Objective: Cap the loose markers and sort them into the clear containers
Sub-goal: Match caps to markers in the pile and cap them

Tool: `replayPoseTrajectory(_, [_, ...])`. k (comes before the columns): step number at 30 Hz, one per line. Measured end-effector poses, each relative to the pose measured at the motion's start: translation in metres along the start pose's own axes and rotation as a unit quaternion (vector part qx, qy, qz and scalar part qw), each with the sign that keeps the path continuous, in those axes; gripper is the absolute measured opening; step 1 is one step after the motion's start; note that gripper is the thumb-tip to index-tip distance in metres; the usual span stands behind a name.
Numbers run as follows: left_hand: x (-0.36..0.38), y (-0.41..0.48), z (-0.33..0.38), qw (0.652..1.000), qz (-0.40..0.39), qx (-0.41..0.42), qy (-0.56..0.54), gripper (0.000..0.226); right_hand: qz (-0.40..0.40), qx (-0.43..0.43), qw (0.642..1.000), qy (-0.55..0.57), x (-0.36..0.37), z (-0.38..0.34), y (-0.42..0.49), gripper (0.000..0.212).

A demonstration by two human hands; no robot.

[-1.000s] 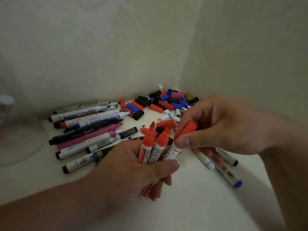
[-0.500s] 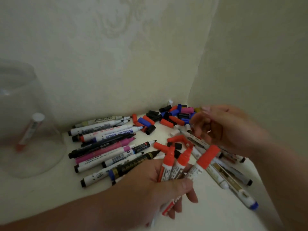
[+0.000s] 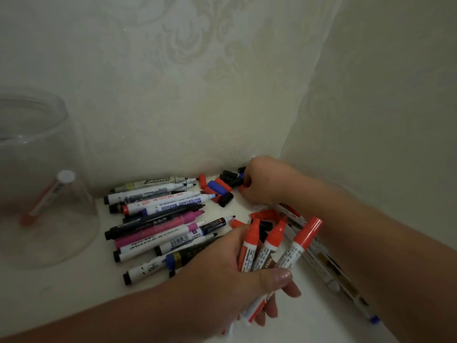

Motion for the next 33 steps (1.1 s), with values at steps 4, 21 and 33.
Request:
replayPoseTrajectory(4, [-0.001, -0.001, -0.002, 0.999, 0.001, -0.005, -0.035, 0.032, 0.068, 0.013, 0.991, 0.116, -0.025, 0.012, -0.021, 0.015])
replayPoseTrajectory(21, [0.009, 0.002, -0.002, 0.999, 0.045, 0.002, 0.0, 0.032, -0.057, -0.239, 0.767, 0.593, -0.032, 0.062, -0.14, 0.022])
replayPoseTrajectory(33, [0.009, 0.001, -0.001, 0.999, 0.046, 0.001, 0.021, 0.027, -0.067, -0.234, 0.829, 0.503, -0.034, 0.057, -0.146, 0.014])
Point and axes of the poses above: each hand's wrist, its own y-axis towards the middle knuckle, its own x-axis out of the palm, z = x × y, the point moved 2 cm from there along y, towards the middle knuckle, and after that the axes turned 1 degree about x, right-handed, at the moved point
